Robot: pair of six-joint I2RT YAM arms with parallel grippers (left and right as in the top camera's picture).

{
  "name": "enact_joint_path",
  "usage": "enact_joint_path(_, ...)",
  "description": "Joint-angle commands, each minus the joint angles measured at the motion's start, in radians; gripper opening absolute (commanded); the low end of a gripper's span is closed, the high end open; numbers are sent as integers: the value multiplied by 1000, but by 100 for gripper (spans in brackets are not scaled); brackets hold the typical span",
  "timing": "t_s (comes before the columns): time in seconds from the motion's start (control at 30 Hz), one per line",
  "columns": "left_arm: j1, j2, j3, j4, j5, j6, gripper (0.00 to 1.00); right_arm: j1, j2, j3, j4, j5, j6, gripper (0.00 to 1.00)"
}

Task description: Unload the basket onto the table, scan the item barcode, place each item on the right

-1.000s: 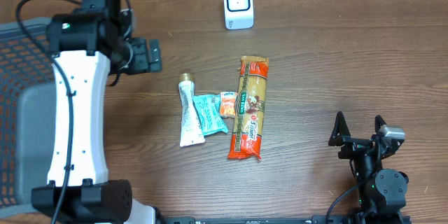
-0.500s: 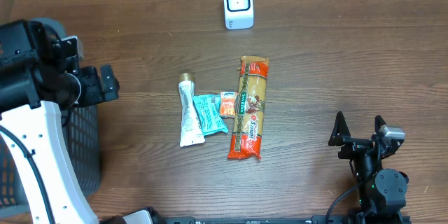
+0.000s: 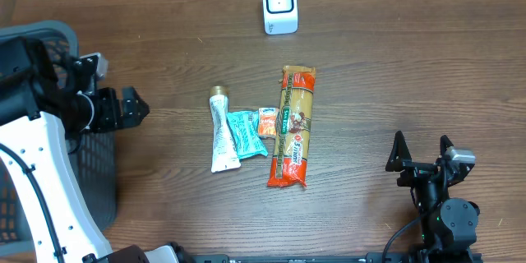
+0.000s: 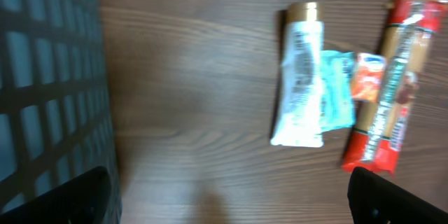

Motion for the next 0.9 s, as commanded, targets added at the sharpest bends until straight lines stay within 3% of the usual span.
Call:
enact_joint_path(0.0,54,-10,2,6,-170,-26,100,0,-10,18,-9,18,-6,100)
enact_joint_path(0.2,67,-10,2,54,-283,13,100,0,-10,18,-9,18,-6,100)
enact_joint_path(0.43,66,-10,2,100,-280,57,100,0,-10,18,-9,18,-6,100)
enact_joint_path(0.53,49,-10,2,105,-196,65,98,0,-10,18,-9,18,-6,100)
enact_joint_path(0.63,-10,-10,2,105,-106,106,99,0,-10,18,-9,18,-6,100)
enact_joint_path(0.87,-194,-10,2,97,-97,101,100,0,-10,18,-9,18,-6,100)
